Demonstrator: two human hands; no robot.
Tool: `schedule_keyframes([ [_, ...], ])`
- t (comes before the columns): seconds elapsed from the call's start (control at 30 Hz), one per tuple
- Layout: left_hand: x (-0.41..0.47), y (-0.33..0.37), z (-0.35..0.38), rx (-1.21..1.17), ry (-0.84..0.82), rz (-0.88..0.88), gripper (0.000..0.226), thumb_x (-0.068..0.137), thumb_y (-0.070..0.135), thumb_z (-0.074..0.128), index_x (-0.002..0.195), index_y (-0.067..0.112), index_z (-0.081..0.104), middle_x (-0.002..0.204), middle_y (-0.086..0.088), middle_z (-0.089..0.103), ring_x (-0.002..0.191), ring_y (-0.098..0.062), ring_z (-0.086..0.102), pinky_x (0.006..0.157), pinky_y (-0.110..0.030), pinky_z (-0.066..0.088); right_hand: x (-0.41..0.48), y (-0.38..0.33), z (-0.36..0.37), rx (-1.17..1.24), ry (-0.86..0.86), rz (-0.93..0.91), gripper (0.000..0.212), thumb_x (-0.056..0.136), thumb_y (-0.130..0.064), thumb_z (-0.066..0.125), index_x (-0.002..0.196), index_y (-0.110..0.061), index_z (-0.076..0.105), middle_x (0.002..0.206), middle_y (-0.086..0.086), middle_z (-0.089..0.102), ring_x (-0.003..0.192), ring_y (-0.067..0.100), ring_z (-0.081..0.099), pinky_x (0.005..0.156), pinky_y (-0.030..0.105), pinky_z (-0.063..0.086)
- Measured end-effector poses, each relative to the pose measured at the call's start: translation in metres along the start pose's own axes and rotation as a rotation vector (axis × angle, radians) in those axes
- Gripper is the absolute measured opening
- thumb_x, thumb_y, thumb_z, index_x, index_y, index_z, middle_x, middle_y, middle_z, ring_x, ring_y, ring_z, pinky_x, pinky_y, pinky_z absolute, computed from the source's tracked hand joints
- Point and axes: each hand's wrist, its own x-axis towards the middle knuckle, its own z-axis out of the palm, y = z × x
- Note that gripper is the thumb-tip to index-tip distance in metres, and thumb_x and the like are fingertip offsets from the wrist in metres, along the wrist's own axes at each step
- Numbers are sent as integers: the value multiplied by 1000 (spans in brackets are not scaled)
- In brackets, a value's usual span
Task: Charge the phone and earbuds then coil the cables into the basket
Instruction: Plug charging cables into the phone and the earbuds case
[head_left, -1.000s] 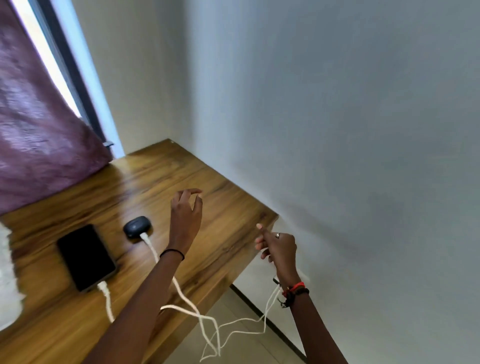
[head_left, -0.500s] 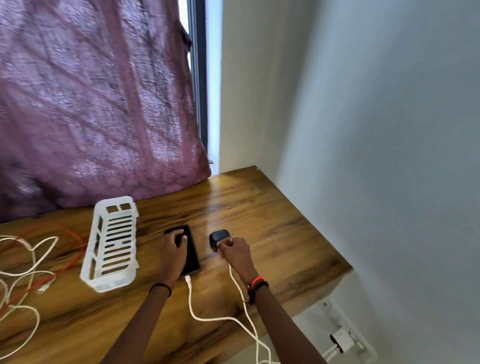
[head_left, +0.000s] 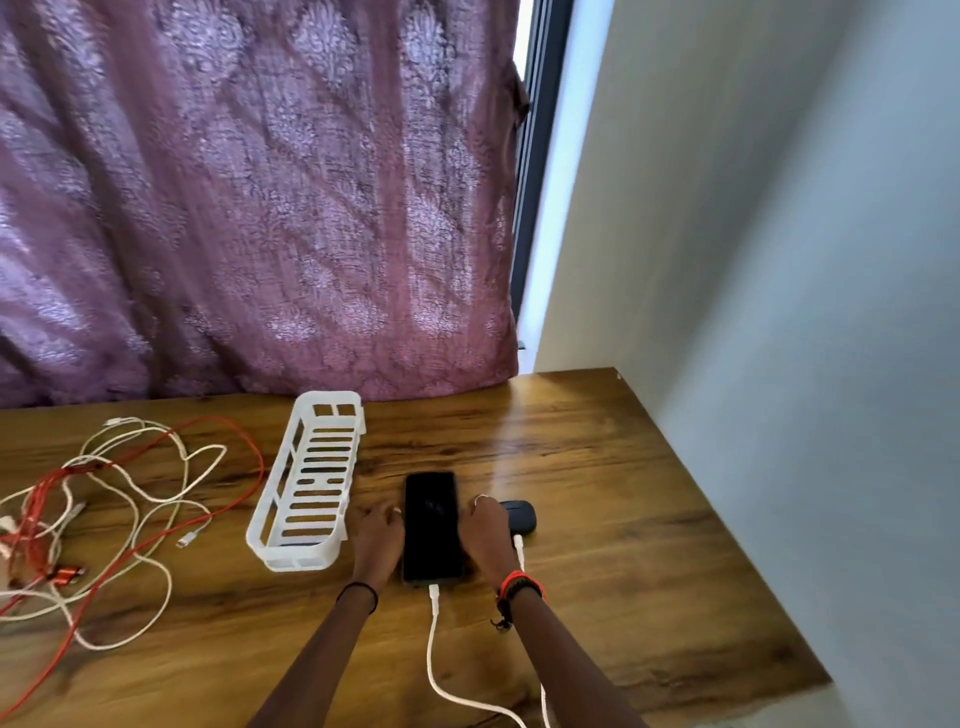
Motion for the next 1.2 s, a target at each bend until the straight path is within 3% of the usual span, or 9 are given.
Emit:
schedule_keyframes([
  [0.13,-8,18,-3,-16,0,12,32,95,18,43,116,4,63,117,-14,62,114,-28,54,101,-39,41,8,-1,8,-53,-33,21,26,93,-10,39,99,6,58,89,13,51,82,22,45,73,28,36],
  [0.3,-17,17,-3,-56,-43,-18,36,98,24,42,132,15,50,134,-10,50,114,-19,53,93,-25,41,16,-1,22,-121,-31,52,22,91,-8,42,100,4,59,109,16,57,100,29,57,83,33,45],
  [0.4,-17,15,-3,-82,-56,-45,38,97,27,43,133,19,49,137,-10,46,122,-23,49,100,-31,39,18,-1,22,-48,-18,84,16,90,-8,43,90,0,57,103,16,59,85,24,58,67,28,44],
  [0.47,-16,15,-5,-108,-72,-67,37,97,28,44,133,19,49,138,-12,47,122,-22,50,98,-27,40,18,-3,20,-14,-2,107,16,89,-6,44,76,-4,51,87,13,58,65,15,50,51,18,36],
  [0.57,-19,19,-8,-155,-91,-68,39,98,23,44,135,12,46,140,-10,46,128,-22,45,92,-19,33,16,-2,19,27,41,135,27,90,-4,45,63,-10,43,79,10,55,59,14,45,45,18,30],
  [0.77,-25,24,-16,-308,-119,-92,40,99,18,41,139,17,40,141,-7,46,124,-16,46,87,-20,38,11,-6,17,53,99,135,21,91,-6,46,84,4,62,90,16,67,77,24,57,60,22,36],
  [0.97,-32,37,-26,-449,-103,-80,37,99,17,40,136,23,45,140,-2,48,126,-17,45,77,-14,43,2,-14,-1,160,131,118,24,92,-4,46,98,1,69,93,19,70,77,21,58,61,24,39],
  [1.07,-36,48,-32,-529,-110,-68,38,98,17,42,135,24,46,140,-1,48,125,-17,47,88,-24,48,0,-21,-9,287,169,65,23,89,0,48,93,-1,70,92,18,71,85,28,66,75,39,55],
  [1.2,-43,68,-44,-584,-111,-6,37,97,19,45,133,27,48,138,2,50,125,-16,48,99,-33,45,-5,-29,-21,384,196,22,22,87,-2,53,83,-12,72,87,10,73,89,28,68,81,52,54],
])
